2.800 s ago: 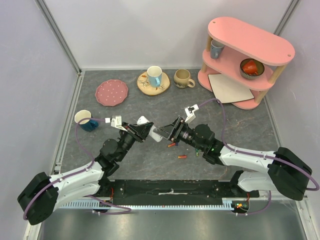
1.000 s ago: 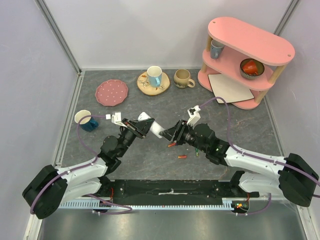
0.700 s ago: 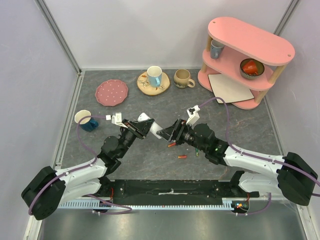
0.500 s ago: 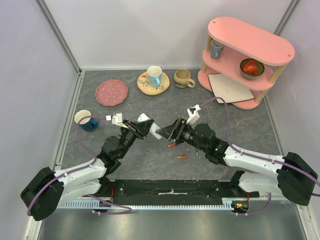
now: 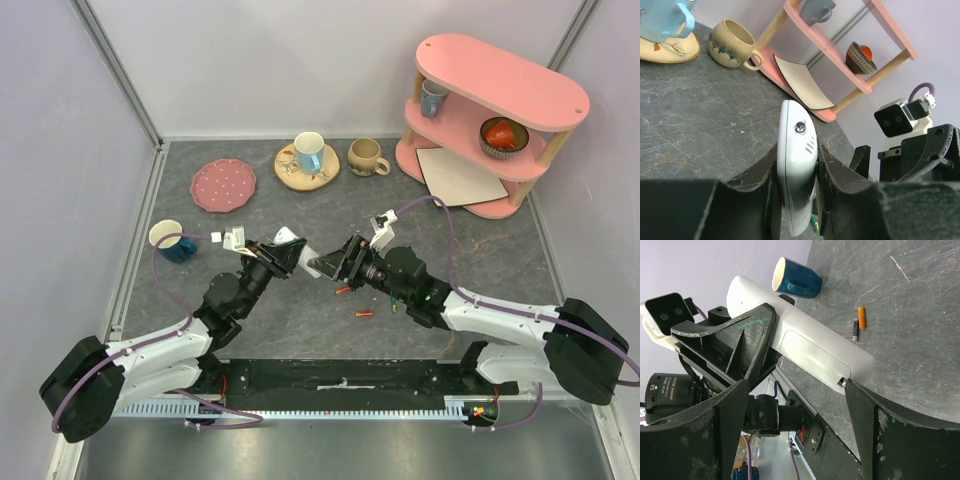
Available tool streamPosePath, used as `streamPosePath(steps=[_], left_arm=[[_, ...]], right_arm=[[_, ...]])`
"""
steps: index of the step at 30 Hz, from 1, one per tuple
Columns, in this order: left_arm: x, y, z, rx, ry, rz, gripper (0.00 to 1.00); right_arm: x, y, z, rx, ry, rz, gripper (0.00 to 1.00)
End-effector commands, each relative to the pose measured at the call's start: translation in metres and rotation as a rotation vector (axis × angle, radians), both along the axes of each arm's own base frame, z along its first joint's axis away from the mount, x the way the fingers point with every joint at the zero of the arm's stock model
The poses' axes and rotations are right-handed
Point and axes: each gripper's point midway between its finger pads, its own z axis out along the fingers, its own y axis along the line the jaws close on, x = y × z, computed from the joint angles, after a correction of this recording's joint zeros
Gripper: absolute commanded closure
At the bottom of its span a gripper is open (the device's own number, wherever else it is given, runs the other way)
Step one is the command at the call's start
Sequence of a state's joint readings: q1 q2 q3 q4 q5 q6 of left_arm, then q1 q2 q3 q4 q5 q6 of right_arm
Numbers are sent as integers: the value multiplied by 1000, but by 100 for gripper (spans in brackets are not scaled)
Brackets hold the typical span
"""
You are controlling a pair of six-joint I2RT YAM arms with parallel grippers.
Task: Load the batteries into the remote control
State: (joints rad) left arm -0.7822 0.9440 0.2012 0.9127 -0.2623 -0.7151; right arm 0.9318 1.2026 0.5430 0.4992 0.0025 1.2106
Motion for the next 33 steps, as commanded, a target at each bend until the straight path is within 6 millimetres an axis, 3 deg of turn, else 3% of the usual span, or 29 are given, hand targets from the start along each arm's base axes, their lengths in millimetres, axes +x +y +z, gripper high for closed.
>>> streamPosePath(steps=[1, 13, 23, 33], left_arm=[[3, 2, 31, -34, -77, 32, 98], [-4, -5, 33, -66, -72, -7, 98], [-13, -15, 24, -76, -50, -45, 98], [-9, -8, 24, -44, -65, 6, 98]], right_arm=[[3, 4, 14, 65, -11, -5, 15], [1, 10, 8, 82, 9, 18, 16], [3, 19, 28, 187, -18, 45, 18], [2, 17, 33, 173, -30, 46, 18]])
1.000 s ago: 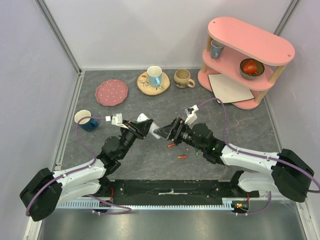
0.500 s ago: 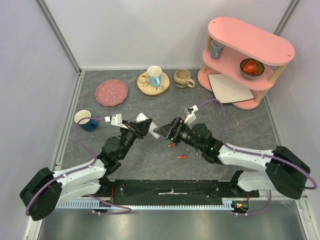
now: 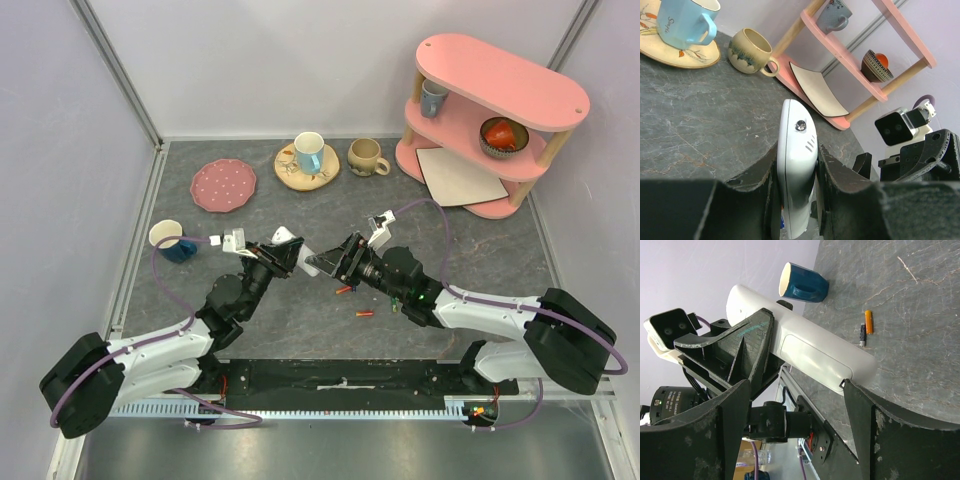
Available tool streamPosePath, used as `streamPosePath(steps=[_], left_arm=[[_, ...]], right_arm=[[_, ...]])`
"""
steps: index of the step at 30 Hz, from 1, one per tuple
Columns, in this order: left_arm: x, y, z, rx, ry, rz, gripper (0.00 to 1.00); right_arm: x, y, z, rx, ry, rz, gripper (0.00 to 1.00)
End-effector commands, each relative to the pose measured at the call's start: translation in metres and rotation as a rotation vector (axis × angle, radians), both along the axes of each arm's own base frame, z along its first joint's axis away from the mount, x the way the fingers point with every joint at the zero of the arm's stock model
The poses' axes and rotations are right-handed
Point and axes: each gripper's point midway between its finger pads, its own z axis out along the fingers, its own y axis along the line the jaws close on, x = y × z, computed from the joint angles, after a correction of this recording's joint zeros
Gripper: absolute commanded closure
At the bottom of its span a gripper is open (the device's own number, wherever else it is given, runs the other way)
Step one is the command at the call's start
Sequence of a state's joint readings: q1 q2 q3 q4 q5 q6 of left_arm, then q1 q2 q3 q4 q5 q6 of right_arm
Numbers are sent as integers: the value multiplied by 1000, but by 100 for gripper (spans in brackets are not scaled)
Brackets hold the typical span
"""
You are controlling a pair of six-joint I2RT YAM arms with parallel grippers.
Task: Load the batteries into the remote control
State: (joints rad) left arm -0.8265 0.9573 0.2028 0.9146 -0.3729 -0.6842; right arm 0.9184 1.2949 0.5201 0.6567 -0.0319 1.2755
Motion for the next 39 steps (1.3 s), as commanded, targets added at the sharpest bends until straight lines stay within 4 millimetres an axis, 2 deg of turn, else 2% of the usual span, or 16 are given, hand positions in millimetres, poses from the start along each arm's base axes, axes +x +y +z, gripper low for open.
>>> streamPosePath(steps=[1, 39], left_arm=[[-12, -12, 29, -61, -74, -62, 98], [-9, -14, 19, 10, -69, -57, 98]], right_arm=[[-4, 6, 38, 99, -61, 31, 18], [-3, -1, 49, 89, -94, 10, 18]])
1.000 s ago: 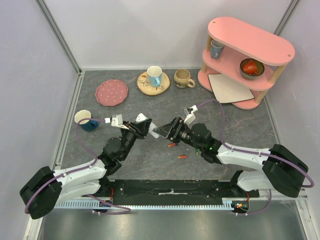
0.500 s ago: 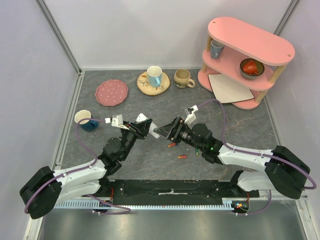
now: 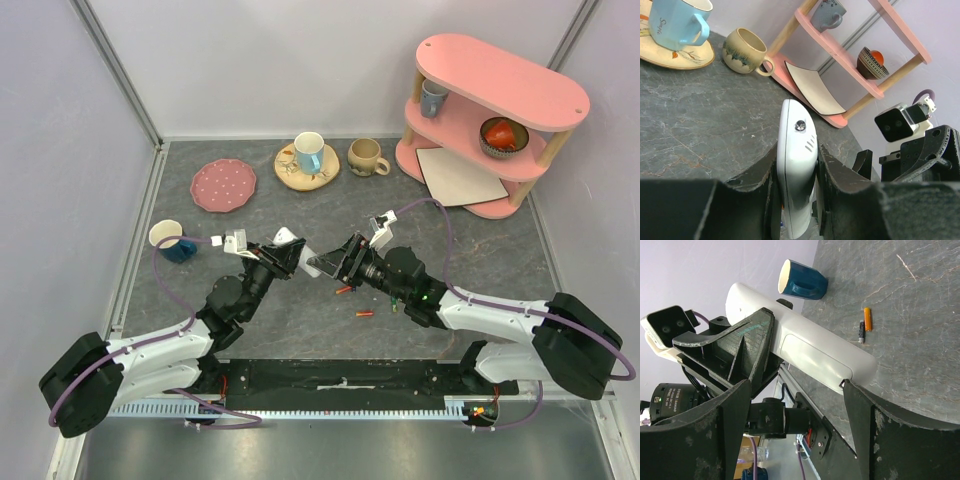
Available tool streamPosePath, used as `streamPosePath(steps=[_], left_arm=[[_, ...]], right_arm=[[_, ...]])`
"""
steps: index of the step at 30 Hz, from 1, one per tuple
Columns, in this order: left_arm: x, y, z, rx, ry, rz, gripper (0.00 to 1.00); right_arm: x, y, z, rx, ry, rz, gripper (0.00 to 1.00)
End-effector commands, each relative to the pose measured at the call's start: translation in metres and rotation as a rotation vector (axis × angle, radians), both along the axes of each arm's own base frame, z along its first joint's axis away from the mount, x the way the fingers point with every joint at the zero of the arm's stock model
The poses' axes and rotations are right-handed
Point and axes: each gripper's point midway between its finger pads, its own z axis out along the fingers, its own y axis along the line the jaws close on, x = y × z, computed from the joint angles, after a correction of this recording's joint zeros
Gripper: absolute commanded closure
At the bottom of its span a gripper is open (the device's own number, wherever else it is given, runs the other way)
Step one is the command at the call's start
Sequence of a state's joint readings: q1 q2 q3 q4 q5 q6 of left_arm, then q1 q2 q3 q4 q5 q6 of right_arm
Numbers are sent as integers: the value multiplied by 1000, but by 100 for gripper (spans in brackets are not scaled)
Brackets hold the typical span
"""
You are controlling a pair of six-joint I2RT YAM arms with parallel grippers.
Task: Load the batteries into the remote control
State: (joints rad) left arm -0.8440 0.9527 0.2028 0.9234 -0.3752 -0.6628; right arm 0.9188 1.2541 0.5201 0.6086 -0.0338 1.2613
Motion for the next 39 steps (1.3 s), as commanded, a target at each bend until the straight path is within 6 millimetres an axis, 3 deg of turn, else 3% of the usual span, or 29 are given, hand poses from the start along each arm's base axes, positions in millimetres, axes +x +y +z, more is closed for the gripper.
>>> streamPosePath(steps=[1, 23, 39], left_arm=[[-5, -11, 15, 3, -51, -45, 98], [-5, -10, 8, 16, -35, -42, 98], [2, -5, 23, -13, -53, 9, 98]], right_arm=[[1, 4, 45, 102, -86, 5, 18], [3, -1, 49, 100, -97, -8, 18], [-4, -12, 41, 73, -71, -16, 15]])
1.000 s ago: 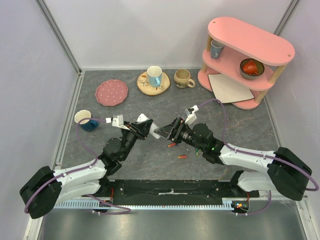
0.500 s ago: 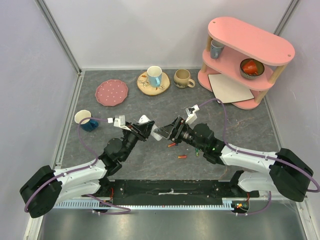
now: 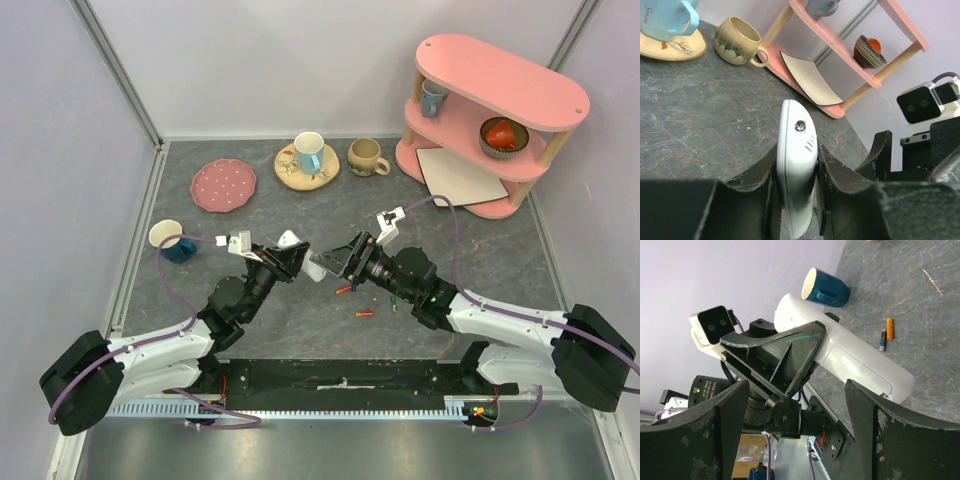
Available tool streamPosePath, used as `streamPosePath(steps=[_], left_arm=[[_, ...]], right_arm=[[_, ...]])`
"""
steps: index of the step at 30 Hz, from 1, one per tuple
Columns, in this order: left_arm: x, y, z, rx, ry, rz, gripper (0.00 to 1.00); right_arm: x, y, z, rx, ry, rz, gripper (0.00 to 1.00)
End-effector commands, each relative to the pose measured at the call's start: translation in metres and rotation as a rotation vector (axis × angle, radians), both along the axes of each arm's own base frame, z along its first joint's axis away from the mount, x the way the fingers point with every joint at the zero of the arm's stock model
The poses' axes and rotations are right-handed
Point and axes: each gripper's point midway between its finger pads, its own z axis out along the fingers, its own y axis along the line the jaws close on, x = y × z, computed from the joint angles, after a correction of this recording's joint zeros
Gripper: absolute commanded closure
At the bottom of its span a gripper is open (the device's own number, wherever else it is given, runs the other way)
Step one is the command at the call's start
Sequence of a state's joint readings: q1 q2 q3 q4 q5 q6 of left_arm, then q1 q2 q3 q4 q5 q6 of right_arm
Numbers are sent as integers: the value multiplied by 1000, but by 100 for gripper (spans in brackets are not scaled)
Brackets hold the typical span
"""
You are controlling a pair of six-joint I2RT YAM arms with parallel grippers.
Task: Load the batteries into the remote control
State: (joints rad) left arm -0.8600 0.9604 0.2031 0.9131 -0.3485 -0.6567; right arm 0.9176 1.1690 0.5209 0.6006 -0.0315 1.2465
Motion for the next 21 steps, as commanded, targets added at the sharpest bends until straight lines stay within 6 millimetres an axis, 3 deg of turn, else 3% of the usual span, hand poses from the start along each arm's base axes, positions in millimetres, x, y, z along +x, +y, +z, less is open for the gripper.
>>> streamPosePath(steps=[1, 8, 21], left_arm=[[8, 4, 29, -36, -63, 51, 98], [9, 3, 43, -65, -83, 52, 98], [4, -2, 47, -85, -85, 15, 98]], right_arm=[[0, -5, 10, 18, -9, -14, 15], [-3, -8, -5, -3, 17, -8, 16], [-2, -4, -5, -3, 15, -2, 16]])
